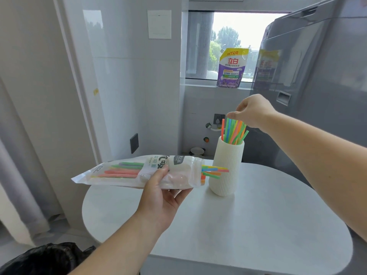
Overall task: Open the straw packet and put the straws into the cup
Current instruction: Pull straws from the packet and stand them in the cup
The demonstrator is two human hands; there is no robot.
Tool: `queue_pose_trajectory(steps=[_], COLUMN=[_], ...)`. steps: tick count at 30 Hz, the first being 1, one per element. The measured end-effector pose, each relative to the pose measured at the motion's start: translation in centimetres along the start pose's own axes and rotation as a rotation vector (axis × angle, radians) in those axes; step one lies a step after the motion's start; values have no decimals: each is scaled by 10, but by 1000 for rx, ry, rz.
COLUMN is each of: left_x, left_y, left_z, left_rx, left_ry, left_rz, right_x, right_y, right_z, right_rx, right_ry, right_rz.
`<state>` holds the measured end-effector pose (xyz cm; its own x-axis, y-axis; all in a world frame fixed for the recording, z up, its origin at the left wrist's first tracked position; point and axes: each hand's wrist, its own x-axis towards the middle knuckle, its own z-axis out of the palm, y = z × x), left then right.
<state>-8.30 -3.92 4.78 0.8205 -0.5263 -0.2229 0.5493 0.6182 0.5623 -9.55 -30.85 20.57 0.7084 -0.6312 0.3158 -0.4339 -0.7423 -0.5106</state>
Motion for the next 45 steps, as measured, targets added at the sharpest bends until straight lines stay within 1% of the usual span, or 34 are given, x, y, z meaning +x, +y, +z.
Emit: queue_pose_trajectory(steps=[4, 7, 10, 12, 14, 18, 19, 21, 26, 33, 37, 41, 45], left_x=[-1, -2, -2, -3, -4, -6, -7, -8, -9, -10, -9, -9, -9], left_y=[0, 1, 1, 2, 2, 0, -1, -3, -5, -6, -3, -2, 3], left_z=[0, 1, 1, 1, 1, 1, 1, 2, 4, 3, 3, 3, 3], left_rx=[6, 12, 20, 19, 18, 55, 68, 93, 159, 201, 191, 174, 134], left_ry=[-1, -3, -4, -3, -4, -19, -24, -38, -72, -78, -71, -61, -33], left_rz=[5, 10, 16, 18, 18, 21, 20, 24, 32, 57, 68, 70, 67], right_x=[-6, -21, -57, -90, -127, -171, -176, -179, -184, -188, -188, -188, -184], right_y=[5, 6, 4, 6, 11, 19, 21, 24, 24, 19, 16, 16, 23], right_z=[-3, -8, -11, -2, 15, 46, 51, 57, 65, 70, 70, 69, 65], right_rx=[98, 194, 290, 334, 377, 417, 457, 581, 765, 851, 940, 961, 1016], right_ry=[56, 167, 277, 306, 243, -119, -183, -236, -221, -214, -161, -132, -146], right_rz=[5, -28, -96, -122, -116, -2, 23, 44, 29, 25, 34, 27, 85])
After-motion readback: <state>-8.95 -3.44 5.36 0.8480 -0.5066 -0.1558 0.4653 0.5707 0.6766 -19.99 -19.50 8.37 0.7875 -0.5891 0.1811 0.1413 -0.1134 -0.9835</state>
